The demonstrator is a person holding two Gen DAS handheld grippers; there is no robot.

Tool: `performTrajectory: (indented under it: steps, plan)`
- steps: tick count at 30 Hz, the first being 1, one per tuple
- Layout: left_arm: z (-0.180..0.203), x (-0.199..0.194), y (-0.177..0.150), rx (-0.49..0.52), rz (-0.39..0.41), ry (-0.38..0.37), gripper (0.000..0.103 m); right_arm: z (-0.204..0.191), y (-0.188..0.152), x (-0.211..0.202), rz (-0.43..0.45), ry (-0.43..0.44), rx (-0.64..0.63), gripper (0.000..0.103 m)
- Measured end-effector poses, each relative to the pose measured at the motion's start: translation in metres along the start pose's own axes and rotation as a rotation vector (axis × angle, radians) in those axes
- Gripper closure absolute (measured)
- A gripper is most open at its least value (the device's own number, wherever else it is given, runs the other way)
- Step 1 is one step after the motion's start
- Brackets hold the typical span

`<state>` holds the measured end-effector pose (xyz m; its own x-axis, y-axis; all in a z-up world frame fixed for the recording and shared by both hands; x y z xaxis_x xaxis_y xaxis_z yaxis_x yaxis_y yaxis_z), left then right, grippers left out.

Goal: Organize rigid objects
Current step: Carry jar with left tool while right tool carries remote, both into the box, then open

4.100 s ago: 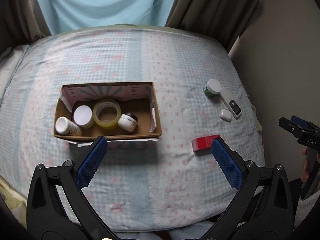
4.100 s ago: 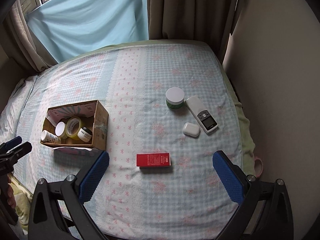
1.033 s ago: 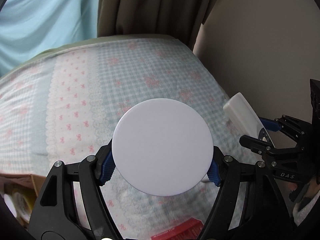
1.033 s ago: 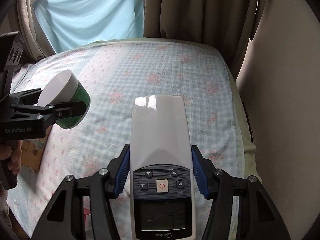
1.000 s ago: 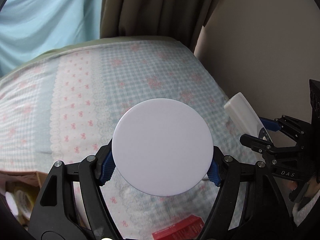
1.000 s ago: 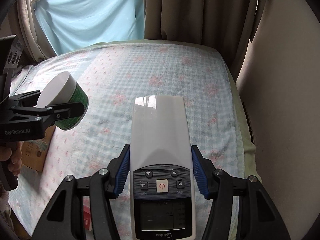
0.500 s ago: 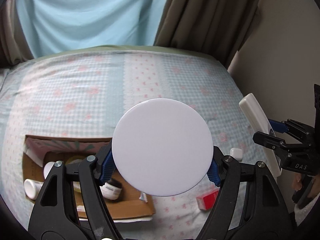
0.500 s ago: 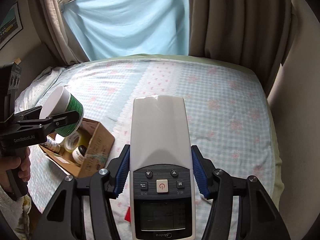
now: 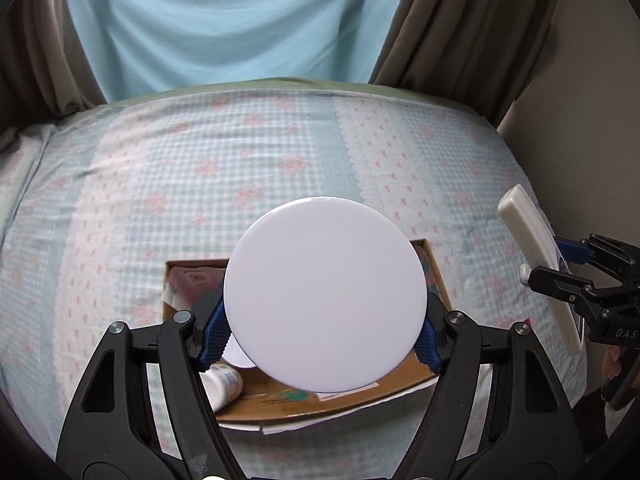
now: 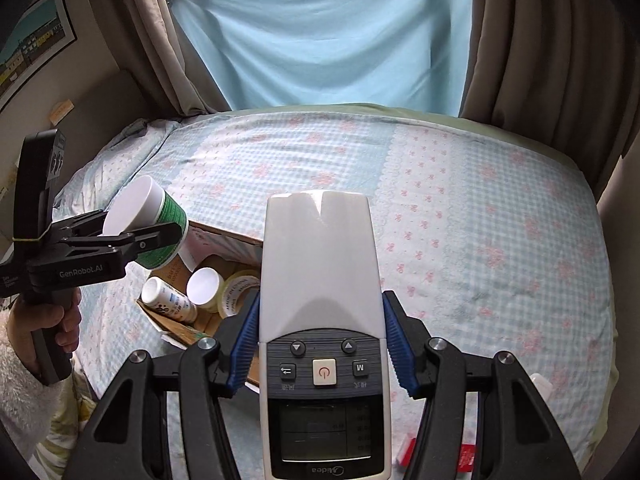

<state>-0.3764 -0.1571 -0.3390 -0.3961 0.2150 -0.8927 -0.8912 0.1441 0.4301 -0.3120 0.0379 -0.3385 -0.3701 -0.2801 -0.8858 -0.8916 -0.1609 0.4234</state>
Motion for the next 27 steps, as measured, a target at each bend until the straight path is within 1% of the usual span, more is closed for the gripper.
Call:
performTrajectory:
  steps: [5, 10, 15, 19, 21, 24, 27]
  plan:
    - [-0.035, 0.003, 0.001, 0.045, -0.046, -0.028, 0.033, -0.032, 0.007, 0.02, -0.059, 0.0, 0.02, 0.049]
    - [-0.055, 0.029, -0.001, 0.122, -0.127, -0.044, 0.033, -0.053, 0.004, 0.044, -0.153, -0.024, 0.036, 0.049]
    - [-0.066, 0.061, -0.007, 0.183, -0.187, -0.058, 0.033, -0.056, -0.008, 0.073, -0.268, -0.018, 0.119, 0.049]
    - [-0.069, 0.085, -0.014, 0.23, -0.225, -0.052, 0.033, -0.049, -0.021, 0.099, -0.355, -0.011, 0.237, 0.049]
    - [-0.069, 0.095, -0.018, 0.242, -0.245, -0.056, 0.033, -0.046, -0.027, 0.112, -0.395, -0.036, 0.28, 0.049]
    - [-0.07, 0.105, -0.022, 0.253, -0.265, -0.061, 0.033, -0.04, -0.031, 0.127, -0.437, -0.062, 0.33, 0.049]
    - [-0.071, 0.114, -0.025, 0.265, -0.281, -0.063, 0.033, -0.035, -0.032, 0.139, -0.463, -0.068, 0.372, 0.049]
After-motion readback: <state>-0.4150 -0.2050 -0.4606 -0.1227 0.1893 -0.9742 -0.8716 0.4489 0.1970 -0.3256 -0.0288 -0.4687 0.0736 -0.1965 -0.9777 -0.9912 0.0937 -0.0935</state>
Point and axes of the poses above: each gripper's, at about its wrist camera, not at the fingertips, and x roughly the way its jaws point, z to its right, y to its top, the point moved 9 cm from there along x, roughly the way its jaws point, and after that the axes turned 9 degrees about -z, right-handed, at the moved point
